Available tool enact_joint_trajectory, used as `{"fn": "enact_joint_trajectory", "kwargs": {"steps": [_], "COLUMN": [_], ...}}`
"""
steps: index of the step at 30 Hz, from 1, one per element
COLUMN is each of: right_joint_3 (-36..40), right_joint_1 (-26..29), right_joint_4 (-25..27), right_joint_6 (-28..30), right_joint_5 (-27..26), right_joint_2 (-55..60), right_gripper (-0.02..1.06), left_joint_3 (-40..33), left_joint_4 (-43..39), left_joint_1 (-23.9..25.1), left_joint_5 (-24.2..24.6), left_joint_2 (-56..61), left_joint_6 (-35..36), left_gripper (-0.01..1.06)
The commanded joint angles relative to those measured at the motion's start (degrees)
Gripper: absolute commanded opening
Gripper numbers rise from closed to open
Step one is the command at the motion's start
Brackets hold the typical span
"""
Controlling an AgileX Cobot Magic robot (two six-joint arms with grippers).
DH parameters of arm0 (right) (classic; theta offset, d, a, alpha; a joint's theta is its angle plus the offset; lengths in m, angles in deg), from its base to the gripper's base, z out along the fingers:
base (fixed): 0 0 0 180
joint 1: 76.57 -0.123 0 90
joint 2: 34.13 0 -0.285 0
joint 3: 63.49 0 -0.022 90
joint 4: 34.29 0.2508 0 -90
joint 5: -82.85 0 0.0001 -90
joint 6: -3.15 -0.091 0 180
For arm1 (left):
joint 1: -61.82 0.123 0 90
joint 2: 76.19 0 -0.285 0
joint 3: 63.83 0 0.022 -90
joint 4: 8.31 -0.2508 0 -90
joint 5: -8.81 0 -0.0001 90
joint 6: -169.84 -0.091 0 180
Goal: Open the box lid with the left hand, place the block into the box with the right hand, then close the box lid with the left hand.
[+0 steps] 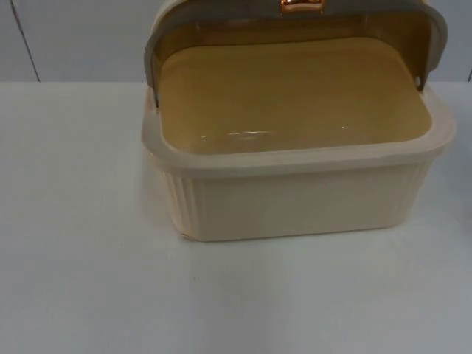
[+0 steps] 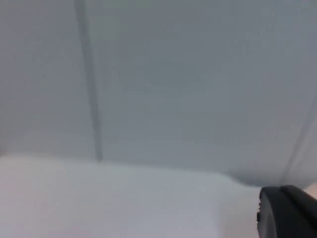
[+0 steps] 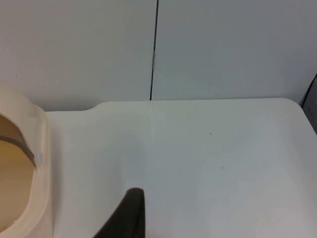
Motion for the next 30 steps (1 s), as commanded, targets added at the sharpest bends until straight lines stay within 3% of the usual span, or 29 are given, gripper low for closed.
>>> {"fn": "enact_joint_trajectory", "kwargs": {"steps": [1,2,4,7,15,22,30], "right_joint_3": [-0.5,-0.5,-0.3,0.0,5.4,17.9,18.2], "right_joint_1": [0.2,0.2,0.2,0.2,0.2,0.3,6.8], "right_joint_4": [0.2,0.2,0.2,0.2,0.4,4.2,4.0], "right_joint_6": [-0.2,-0.2,-0.2,-0.2,-0.2,-3.5,-6.1], "right_joint_5": [0.2,0.3,0.2,0.3,-0.6,-15.0,-22.8], "right_joint_2": [-0.2,-0.2,-0.2,0.5,4.9,15.2,28.3], "right_gripper": [1.04,1.04,1.04,1.04,1.04,1.04,1.04], "left_joint_3": [1.6,3.0,5.3,8.0,15.5,15.2,15.2], "left_joint_4": [2.4,3.5,6.9,11.5,10.8,10.1,9.5], "left_joint_1": [1.1,0.4,-0.7,-2.4,-4.3,-4.3,-4.3], "left_joint_5": [8.6,14.2,19.8,21.6,21.1,19.7,19.1], "left_joint_2": [0.1,-0.4,-1.4,-1.7,-1.4,-1.4,-1.4], "left_joint_6": [-2.0,-7.0,-15.8,-21.6,-21.8,-21.8,-21.8], "left_gripper": [0.0,0.0,0.0,0.0,0.0,0.0,0.0]}}
